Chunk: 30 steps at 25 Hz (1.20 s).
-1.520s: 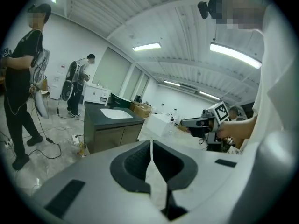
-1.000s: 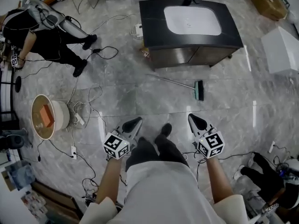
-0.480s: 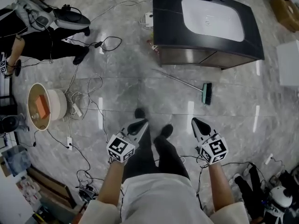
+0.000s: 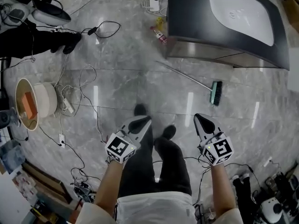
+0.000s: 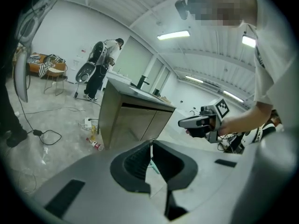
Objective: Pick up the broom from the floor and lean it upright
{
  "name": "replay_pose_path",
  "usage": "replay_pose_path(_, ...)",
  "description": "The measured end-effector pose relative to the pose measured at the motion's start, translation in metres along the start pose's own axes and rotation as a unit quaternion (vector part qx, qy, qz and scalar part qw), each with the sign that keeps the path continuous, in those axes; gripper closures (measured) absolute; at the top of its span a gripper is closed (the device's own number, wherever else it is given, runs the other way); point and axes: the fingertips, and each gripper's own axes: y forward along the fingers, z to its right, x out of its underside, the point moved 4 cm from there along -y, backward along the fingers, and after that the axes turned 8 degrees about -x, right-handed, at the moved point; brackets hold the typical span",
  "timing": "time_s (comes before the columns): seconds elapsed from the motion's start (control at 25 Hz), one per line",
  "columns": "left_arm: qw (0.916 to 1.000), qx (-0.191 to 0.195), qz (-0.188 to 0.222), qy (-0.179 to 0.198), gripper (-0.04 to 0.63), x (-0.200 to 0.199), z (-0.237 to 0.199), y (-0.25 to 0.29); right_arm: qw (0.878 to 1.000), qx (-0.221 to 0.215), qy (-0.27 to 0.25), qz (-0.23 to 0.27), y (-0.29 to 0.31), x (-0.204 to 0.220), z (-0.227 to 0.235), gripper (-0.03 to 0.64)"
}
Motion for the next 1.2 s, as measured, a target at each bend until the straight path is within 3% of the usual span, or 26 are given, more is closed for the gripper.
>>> replay_pose_path(0.44,0.9999,0.003,-0.009,-0.007,0.581,0.108,-0.111,0.074,0.999,-0.028,-0.017,-0.017,0.141,0.095,0.071,0.614)
replay_pose_path(0.72,0.9995,0.017,-0.009,-0.024,0.581,0.184,-0.163,0.101,0.997,-0.044,-0.064,-0.031,0.211,0.149,0.109,0.614)
replay_pose_path(0.92,0.9986,-0.012,-0.01,-0.051,0.581,0.21,-0.21,0.111,0.995,-0.045,-0.086,-0.036,0.252,0.186,0.143,0.611)
replay_pose_path(1.04,0.999,-0.032,-0.007,-0.029,0.581,0.216,-0.24,0.124,0.993,-0.049,-0.101,-0.042,0.276,0.207,0.162,0.606)
replay_pose_path(1.2,0.9994,-0.029,0.015,0.009,0.581,0.226,-0.265,0.148,0.99,-0.055,-0.122,-0.045,0.304,0.23,0.182,0.601)
